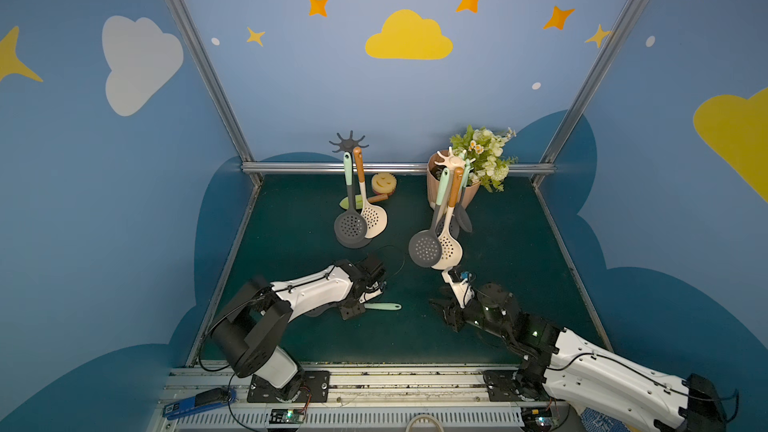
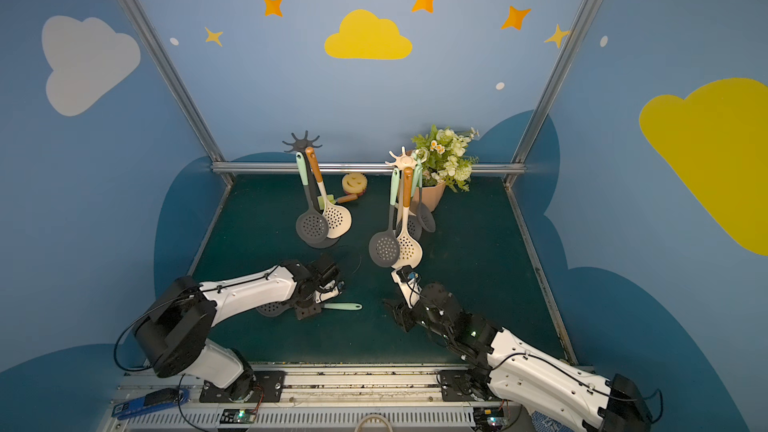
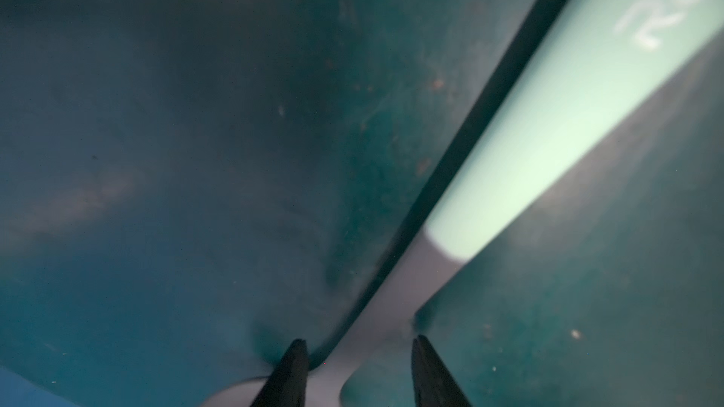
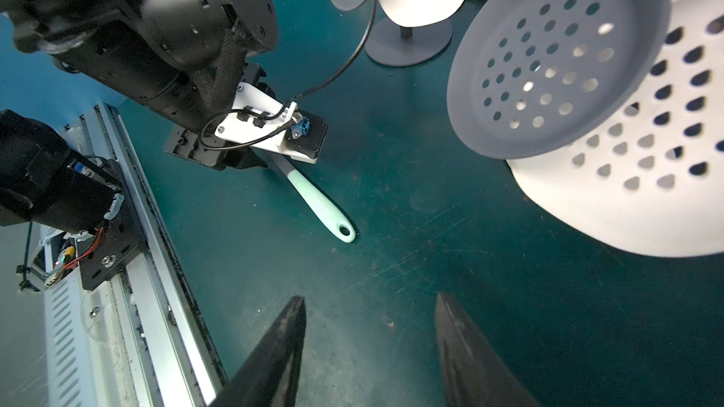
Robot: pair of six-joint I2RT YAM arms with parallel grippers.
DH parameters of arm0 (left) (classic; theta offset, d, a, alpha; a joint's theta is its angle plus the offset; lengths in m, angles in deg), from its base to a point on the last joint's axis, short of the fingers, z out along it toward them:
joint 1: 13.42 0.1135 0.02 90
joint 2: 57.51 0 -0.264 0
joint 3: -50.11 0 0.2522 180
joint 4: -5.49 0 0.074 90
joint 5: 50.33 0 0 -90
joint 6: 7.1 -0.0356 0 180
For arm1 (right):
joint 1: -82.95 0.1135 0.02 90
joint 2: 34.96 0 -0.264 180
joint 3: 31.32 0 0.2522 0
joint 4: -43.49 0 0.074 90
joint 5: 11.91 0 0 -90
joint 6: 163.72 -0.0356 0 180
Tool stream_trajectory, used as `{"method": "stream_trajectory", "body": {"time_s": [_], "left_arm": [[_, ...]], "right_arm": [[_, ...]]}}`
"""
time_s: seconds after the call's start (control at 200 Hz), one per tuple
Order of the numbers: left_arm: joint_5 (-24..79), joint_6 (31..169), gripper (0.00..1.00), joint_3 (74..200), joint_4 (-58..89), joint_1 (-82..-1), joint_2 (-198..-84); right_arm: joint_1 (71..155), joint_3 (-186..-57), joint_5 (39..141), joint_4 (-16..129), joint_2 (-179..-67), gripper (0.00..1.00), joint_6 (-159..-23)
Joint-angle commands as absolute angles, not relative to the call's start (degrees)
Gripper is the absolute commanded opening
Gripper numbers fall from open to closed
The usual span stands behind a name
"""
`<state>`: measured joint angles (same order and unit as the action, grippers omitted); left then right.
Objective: Hang the skimmer on the kitchen utensil rack
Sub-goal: Pick up the skimmer from the center of the board.
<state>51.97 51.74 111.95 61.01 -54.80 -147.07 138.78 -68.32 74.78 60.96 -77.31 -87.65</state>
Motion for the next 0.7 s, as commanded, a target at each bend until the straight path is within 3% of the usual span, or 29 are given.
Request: {"method": "stream_trajectory", "body": {"time_s": [0.0, 0.335, 0.696], "left_arm": [[50.19, 52.38, 0.39, 111.16, 60.27, -55.01, -148.35], [39.28, 54.27, 0.11, 110.28, 58.08, -56.19, -143.98], [38.22, 57.85, 0.09, 108.16, 57.39, -59.81, -135.59]], "right_arm": [[138.50, -68.42, 75.28, 60.19, -76.58, 0.53, -87.25], [138.49, -68.54, 73.60, 62.51, -72.18, 0.53, -87.12], [138.43, -68.77, 69.31, 64.25, -67.37, 0.53, -90.88]]}}
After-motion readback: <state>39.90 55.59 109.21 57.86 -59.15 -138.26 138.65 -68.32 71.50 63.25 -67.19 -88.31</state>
